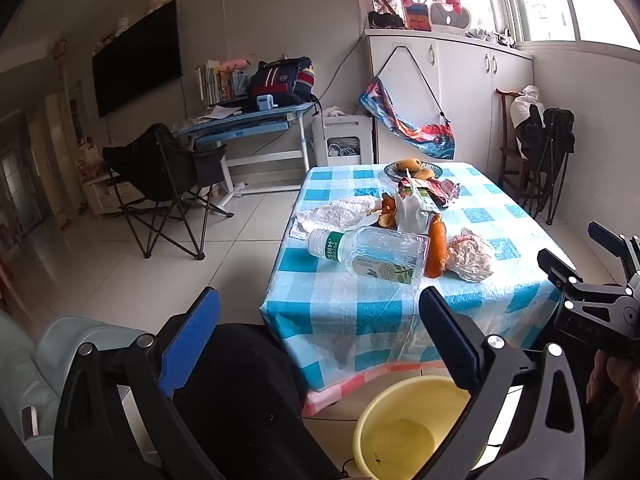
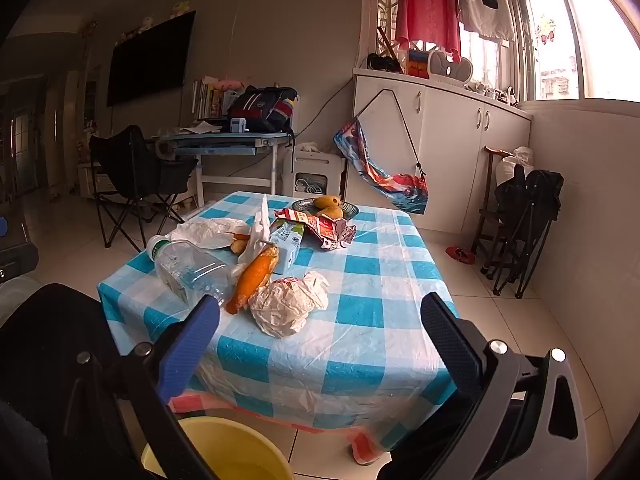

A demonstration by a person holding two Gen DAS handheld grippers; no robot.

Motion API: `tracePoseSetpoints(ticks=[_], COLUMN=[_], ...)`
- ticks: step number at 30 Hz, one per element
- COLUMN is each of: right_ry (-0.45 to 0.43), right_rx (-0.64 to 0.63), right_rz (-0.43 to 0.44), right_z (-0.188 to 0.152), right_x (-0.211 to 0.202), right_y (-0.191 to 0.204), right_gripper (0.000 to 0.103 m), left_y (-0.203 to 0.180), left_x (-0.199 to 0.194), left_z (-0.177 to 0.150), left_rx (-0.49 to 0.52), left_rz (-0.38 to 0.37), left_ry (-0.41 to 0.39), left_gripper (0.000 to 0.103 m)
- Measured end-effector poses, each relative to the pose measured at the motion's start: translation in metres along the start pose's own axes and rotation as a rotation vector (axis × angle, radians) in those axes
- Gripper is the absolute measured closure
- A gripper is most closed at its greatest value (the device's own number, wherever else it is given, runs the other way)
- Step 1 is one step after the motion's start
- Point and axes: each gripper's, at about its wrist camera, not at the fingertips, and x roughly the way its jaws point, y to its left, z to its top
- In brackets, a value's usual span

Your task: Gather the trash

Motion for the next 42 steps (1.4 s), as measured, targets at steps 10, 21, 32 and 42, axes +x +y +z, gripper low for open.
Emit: tracePoseSetpoints(ticks=[10,21,32,42], right_ry=[-0.001,-0.012,-0.064,-0.028], right_rx=[-0.017,-0.003,-0.006,-0.023], right_rz=[-0.010,0.001,-0.001,-0.009], right_z=[0.001,0.000,0.002,-0.001], right_x=[0.000,-0.001,-0.011,-0.001], right_y=[0.002,0.000,0.005,0.012], right_gripper=[0.006,0.006,0.006,0.006], left_y=[-0.001,0.000,0.018,0.034], left_x=[0.000,0.003,0.008,0.024], left_z=[-0.001,-0.006,-0.010,-0.012], left_rx=[-0.022,-0.026,-0.108,-0.157], left_rz=[-0.026,-0.057,-0.063,-0.081], left_ry=[0.016,0.014,-0.004,0.071], left_gripper=[0.007,0.007,0.007,0.007])
